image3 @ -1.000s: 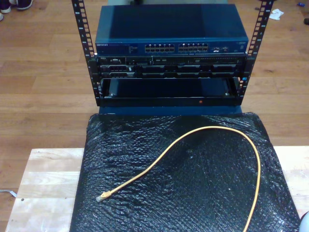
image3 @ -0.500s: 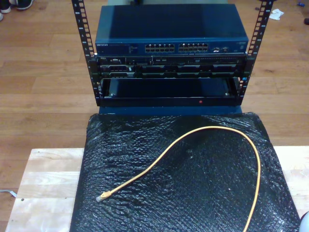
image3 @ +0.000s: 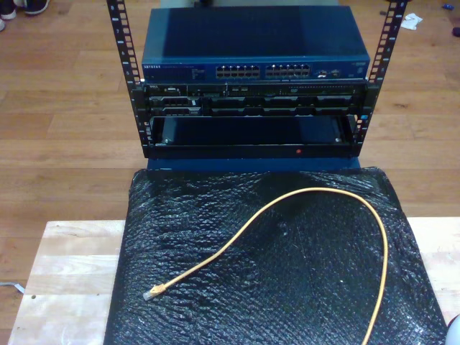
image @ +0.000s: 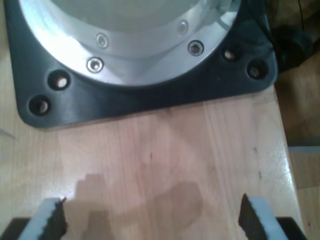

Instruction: Grab the cable and plug it in

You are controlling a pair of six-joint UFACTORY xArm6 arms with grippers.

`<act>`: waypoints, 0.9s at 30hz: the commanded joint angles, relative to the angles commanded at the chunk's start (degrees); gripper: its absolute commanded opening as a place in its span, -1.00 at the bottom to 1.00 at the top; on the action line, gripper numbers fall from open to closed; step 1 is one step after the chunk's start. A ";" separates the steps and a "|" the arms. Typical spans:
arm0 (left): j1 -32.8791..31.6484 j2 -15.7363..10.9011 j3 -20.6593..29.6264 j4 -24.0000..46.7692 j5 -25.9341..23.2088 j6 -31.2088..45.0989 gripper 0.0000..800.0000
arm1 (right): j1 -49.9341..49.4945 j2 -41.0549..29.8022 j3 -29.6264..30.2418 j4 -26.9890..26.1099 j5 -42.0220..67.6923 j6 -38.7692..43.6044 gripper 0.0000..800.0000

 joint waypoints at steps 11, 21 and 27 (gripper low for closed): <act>0.00 0.00 -2.73 0.18 5.89 -0.35 1.00 | -0.09 -0.79 -8.44 -0.09 13.98 0.18 1.00; -0.18 -0.26 -5.10 0.26 9.58 -0.70 1.00 | 0.18 -0.62 -21.01 0.53 26.20 7.38 0.99; -0.26 -0.44 -7.47 0.26 13.19 -1.05 1.00 | 3.08 -0.35 -24.97 1.41 28.48 14.77 0.99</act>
